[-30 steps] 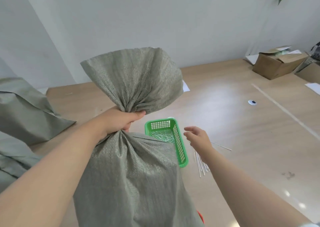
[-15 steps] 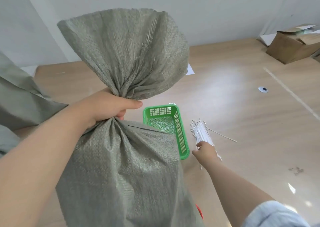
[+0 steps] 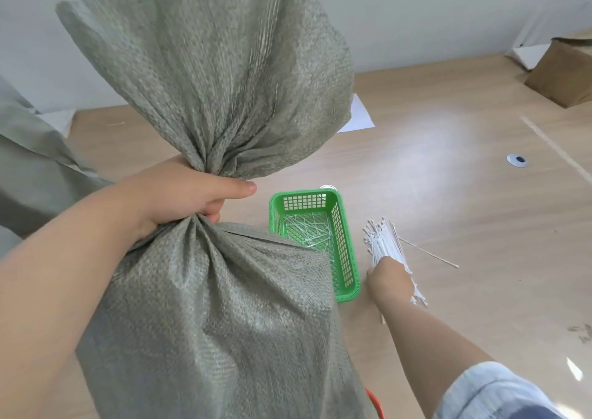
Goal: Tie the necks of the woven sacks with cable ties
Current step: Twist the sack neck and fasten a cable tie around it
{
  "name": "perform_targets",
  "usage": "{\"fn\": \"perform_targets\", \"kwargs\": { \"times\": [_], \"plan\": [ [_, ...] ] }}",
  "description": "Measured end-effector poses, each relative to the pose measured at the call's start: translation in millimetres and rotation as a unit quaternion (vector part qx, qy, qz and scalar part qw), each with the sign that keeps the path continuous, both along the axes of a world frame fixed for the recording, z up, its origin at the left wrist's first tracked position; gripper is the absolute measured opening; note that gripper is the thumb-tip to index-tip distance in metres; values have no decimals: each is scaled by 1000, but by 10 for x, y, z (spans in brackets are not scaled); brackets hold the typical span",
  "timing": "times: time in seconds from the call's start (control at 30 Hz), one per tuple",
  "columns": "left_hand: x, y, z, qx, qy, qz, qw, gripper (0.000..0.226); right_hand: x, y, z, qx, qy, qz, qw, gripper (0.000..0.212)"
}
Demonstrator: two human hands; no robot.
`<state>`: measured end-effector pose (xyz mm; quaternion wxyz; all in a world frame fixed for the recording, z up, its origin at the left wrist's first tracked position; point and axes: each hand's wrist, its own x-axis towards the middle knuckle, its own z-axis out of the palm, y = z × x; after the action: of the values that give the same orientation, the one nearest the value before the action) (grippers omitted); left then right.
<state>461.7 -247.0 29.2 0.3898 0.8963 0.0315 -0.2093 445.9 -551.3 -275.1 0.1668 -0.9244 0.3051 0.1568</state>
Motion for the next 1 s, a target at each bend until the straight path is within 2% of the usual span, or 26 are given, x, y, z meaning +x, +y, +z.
{"fn": "perform_targets", "kwargs": {
  "times": [0.43, 0.63, 0.87, 1.0],
  "plan": [
    [-75, -28, -23, -5, -35, -4, 999, 65, -170, -174, 338, 71, -47, 2, 996, 22],
    [-229, 45, 36, -19, -31, 23, 999, 65, -302, -255, 627, 102, -118, 10, 988, 15],
    [-486, 160, 106, -48, -25, 32, 998, 61, -283, -197, 1149, 201, -262, 83, 940, 6],
    [-670, 132, 171, -15, -55, 48, 997, 66, -252, -81, 1483, 250, -306, 115, 911, 7]
  ]
}}
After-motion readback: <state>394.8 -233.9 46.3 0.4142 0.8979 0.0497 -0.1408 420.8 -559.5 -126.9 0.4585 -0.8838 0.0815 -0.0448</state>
